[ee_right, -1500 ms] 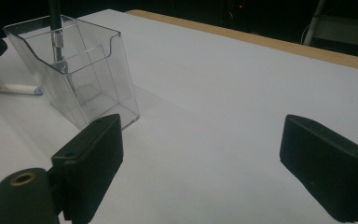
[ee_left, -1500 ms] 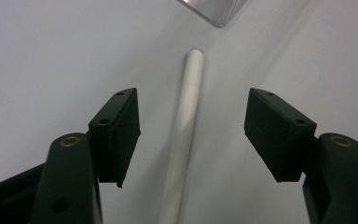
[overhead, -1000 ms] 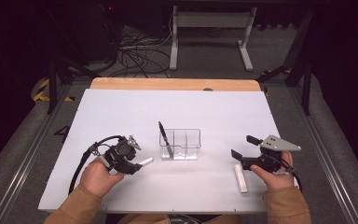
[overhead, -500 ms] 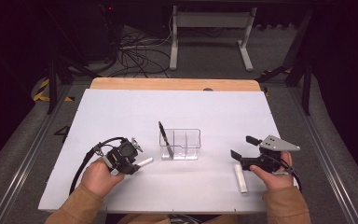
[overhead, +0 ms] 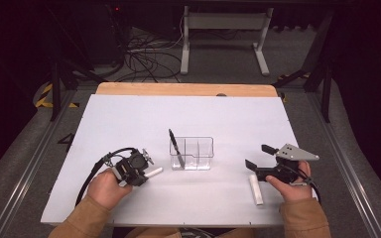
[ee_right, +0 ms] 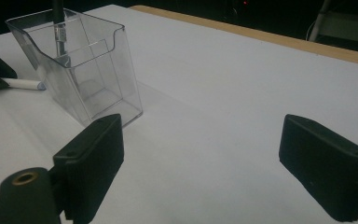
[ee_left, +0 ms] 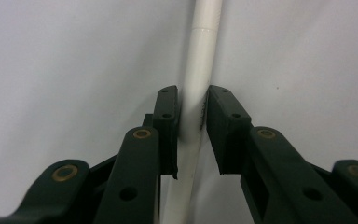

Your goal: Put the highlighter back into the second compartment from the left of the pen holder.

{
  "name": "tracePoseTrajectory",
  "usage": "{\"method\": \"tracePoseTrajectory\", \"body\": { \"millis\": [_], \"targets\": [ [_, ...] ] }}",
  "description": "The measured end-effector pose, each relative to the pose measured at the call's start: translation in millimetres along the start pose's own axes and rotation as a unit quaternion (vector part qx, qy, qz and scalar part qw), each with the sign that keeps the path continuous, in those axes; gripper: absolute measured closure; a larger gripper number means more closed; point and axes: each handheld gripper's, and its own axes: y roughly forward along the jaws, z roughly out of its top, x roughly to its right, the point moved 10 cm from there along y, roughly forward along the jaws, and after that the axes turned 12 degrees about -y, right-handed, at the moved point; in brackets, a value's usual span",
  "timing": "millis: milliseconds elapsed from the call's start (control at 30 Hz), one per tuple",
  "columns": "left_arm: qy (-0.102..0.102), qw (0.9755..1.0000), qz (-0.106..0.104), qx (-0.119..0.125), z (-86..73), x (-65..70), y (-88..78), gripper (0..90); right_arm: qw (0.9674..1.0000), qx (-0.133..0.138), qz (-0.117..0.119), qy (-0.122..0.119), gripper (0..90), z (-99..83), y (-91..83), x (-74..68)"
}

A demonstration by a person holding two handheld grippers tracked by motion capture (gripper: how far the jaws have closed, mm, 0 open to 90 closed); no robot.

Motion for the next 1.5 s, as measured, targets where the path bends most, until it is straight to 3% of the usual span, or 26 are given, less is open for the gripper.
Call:
{"method": "tracePoseTrajectory", "body": {
  "millis": [367,667,1033,1300,1400,1500],
  "targets": [
    [0.014,0.9999,-0.003,-0.002,-0.5,0.7,-1.2,78.4,1.0,-0.002,0.001,-0.002,14.2,-0.7,0.8,-0.2],
    [0.006,0.9994,-0.009,0.034,3.1,2.4,-21.2,78.6,1.0,-0.002,0.0,-0.001,14.2,-1.2,0.7,0.3],
    [0.011,0.9982,-0.015,0.057,5.9,3.7,-34.9,78.6,1.0,-0.002,0.0,0.0,14.2,-1.2,0.9,0.2],
    [0.011,0.993,-0.03,0.113,14.8,8.6,-60.1,78.6,1.0,-0.001,-0.001,0.0,14.2,-0.8,0.6,0.5],
    [0.008,0.9901,-0.036,0.136,19.0,8.8,-67.4,78.6,1.0,0.0,-0.001,-0.001,14.2,-0.4,0.5,0.1],
    [0.003,0.9853,-0.044,0.165,23.9,8.6,-73.9,78.6,1.0,0.001,-0.001,0.0,14.1,-0.2,0.3,0.4]
  ]
}}
